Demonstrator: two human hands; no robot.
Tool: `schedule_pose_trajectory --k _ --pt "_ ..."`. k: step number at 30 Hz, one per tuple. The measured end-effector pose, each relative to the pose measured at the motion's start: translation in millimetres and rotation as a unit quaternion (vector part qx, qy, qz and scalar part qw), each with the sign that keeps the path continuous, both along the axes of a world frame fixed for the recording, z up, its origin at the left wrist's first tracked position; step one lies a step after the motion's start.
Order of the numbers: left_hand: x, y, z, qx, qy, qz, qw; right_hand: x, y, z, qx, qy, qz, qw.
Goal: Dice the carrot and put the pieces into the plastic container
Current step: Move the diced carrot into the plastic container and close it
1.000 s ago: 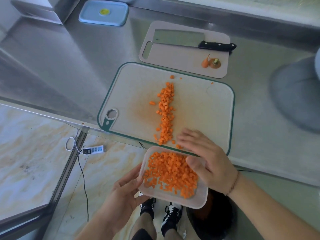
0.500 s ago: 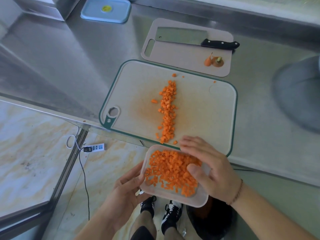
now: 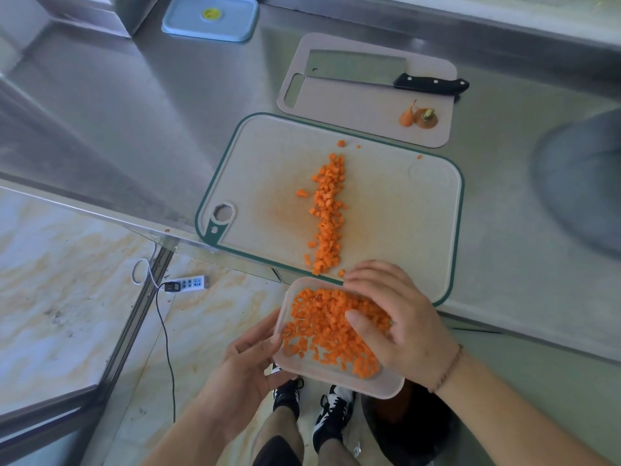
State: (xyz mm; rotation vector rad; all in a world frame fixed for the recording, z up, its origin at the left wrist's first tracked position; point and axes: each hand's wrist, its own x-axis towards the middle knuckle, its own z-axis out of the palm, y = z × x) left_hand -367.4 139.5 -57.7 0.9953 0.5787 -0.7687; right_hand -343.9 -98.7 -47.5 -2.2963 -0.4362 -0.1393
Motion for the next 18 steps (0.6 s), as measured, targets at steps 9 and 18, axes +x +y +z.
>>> schedule_pose_trajectory --k 9,18 --pt "0 1 -4 -0.010 0.006 0.004 1.000 2 5 7 0.063 0.013 -0.003 0.998" --pt "-1 0 -4 -0.012 0.018 0.006 1.000 6 7 16 0.133 0.088 -0.013 0.987"
